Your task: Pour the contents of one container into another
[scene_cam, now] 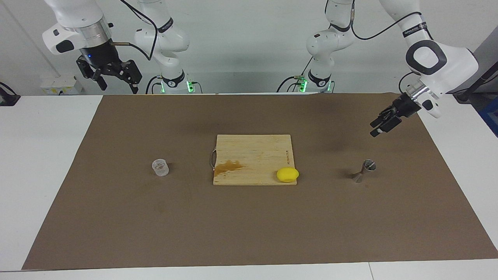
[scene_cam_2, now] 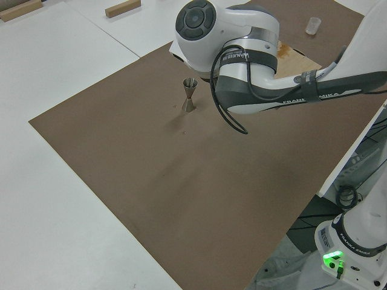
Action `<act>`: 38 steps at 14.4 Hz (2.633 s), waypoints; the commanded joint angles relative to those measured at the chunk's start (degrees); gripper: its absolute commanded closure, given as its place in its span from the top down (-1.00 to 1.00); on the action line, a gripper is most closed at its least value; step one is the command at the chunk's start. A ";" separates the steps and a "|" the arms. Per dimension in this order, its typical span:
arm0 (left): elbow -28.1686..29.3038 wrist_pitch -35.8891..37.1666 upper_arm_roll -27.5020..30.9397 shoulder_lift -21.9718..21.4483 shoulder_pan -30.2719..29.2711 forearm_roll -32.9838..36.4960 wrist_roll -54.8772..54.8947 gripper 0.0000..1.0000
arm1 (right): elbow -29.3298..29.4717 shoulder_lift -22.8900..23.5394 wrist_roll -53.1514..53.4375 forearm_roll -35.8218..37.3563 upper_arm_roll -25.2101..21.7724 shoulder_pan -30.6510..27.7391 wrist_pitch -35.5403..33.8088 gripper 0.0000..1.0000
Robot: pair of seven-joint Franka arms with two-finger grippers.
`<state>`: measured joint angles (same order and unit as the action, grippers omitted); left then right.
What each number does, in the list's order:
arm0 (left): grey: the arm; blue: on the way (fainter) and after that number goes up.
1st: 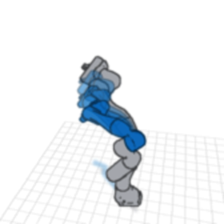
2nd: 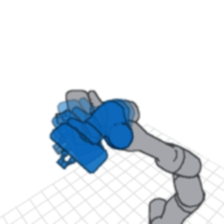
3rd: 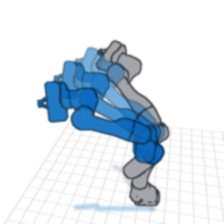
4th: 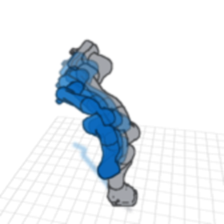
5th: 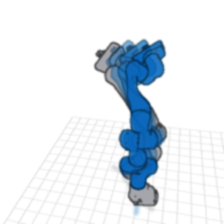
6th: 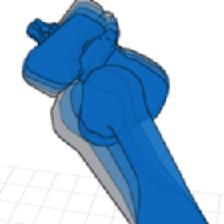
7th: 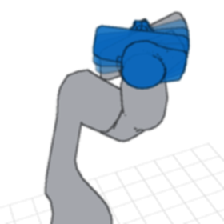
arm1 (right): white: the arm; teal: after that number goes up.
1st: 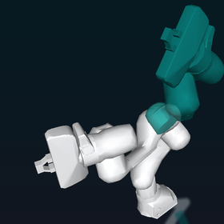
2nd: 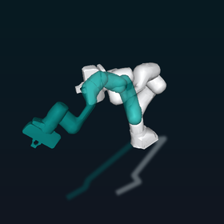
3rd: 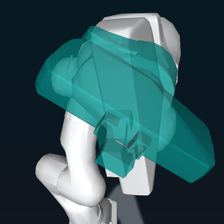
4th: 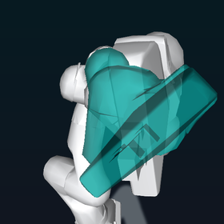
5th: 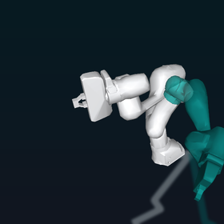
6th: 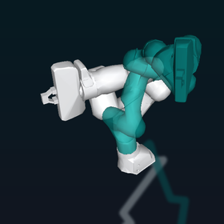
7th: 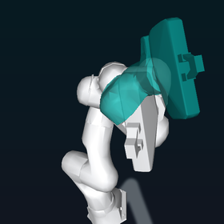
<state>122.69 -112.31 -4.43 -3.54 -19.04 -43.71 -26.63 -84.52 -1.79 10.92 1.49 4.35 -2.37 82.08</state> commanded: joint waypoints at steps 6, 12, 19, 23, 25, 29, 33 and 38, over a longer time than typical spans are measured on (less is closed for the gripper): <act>16.17 -13.63 -0.75 -4.19 -4.33 -29.03 -19.76 1.00 | -0.03 -0.32 0.50 -0.88 0.13 -0.54 -1.04 1.00; 20.40 -14.77 -0.93 -1.47 -4.07 -50.91 -23.37 1.00 | -0.12 -0.32 -0.37 -1.05 0.57 0.34 -1.22 1.00; 16.53 -22.42 -1.46 5.03 2.16 -68.51 -19.62 1.00 | 3.14 4.25 -0.29 0.00 0.92 0.25 0.36 0.98; 15.31 -23.12 -1.90 6.87 2.78 -71.85 -16.36 1.00 | -3.01 1.26 -0.29 -0.44 1.01 0.34 0.45 0.99; 12.15 -24.87 -1.98 9.51 3.66 -74.40 -16.00 1.00 | -3.46 0.91 -0.29 -0.44 1.01 0.26 0.71 1.00; 11.00 -25.59 -1.98 10.13 5.33 -77.75 -14.42 1.00 | -6.35 -0.58 -0.03 -0.44 1.01 0.26 1.77 1.00; 10.38 -26.20 -2.07 10.40 5.68 -78.10 -13.89 0.96 | -8.99 -1.99 0.24 -0.44 1.01 0.26 3.96 1.00; 10.47 -26.29 -1.98 10.40 5.69 -78.10 -12.57 0.70 | -9.52 -2.34 0.24 -0.53 1.01 0.26 4.49 1.00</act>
<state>134.27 -137.19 -6.74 5.91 -14.30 -120.21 -40.52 -91.68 -2.36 10.92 1.45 5.00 -1.69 84.89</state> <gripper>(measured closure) 0.110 0.000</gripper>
